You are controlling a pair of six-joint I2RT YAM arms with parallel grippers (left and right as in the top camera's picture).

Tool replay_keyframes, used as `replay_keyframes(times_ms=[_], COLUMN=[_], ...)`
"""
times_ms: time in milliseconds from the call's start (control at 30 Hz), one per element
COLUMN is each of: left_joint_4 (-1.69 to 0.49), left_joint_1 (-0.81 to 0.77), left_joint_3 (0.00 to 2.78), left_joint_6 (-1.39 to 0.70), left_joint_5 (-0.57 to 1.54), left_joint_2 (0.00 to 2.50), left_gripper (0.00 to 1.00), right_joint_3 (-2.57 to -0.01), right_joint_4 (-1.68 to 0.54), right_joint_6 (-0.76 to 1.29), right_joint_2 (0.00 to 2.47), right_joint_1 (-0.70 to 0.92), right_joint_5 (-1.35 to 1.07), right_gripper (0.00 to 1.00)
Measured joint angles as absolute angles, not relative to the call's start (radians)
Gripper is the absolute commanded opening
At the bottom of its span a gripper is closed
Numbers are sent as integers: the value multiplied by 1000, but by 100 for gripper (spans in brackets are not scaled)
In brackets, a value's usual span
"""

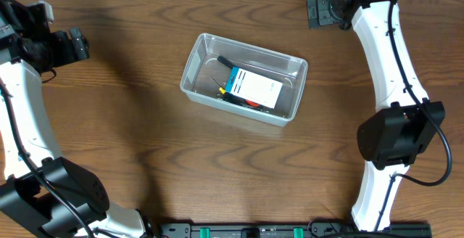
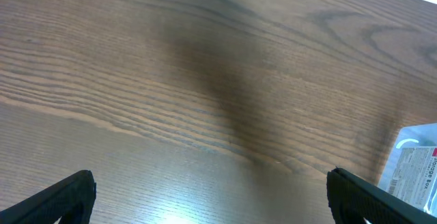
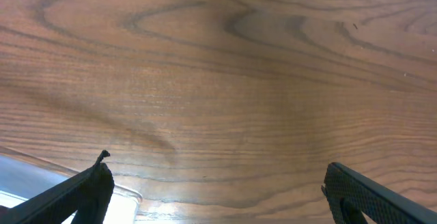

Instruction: Pack container

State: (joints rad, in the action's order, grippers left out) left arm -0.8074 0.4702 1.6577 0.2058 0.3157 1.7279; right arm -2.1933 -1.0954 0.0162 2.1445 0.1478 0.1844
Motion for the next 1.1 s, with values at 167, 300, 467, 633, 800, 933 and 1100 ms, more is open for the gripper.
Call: replay_keyframes(times_ms=[167,300,467,633,800,933,1100], left_joint_4=[-807,-807,-807,-807,-807,-807,-807], left_joint_1=[470,470,470,470,470,470,470], left_joint_3=[1658,1658,1658,1658,1658,1658,1658], left_joint_6=[206,206,206,206,206,206,206], left_joint_5=[316,316,316,316,316,316,316], left_joint_2=[1728,1728,1728,1728,1728,1728,1728], left_gripper=[98,98,98,98,98,99,98], right_joint_3=[-2193,-2193,-2193,-2188,-2188,-2203,-2208], right_joint_4=[-1095,-1095,-1096,-1100,-1095,-1091,-1090], right_joint_6=[17,17,19,19,19,19,19], right_joint_2=[2144,2144,2140,2056,1809,1594,1420], right_joint_1=[148,146,128,122,123,124,124], right_joint_5=[184,184,184,184,184,185,189], right_gripper=[99,99,99,99,99,99,99])
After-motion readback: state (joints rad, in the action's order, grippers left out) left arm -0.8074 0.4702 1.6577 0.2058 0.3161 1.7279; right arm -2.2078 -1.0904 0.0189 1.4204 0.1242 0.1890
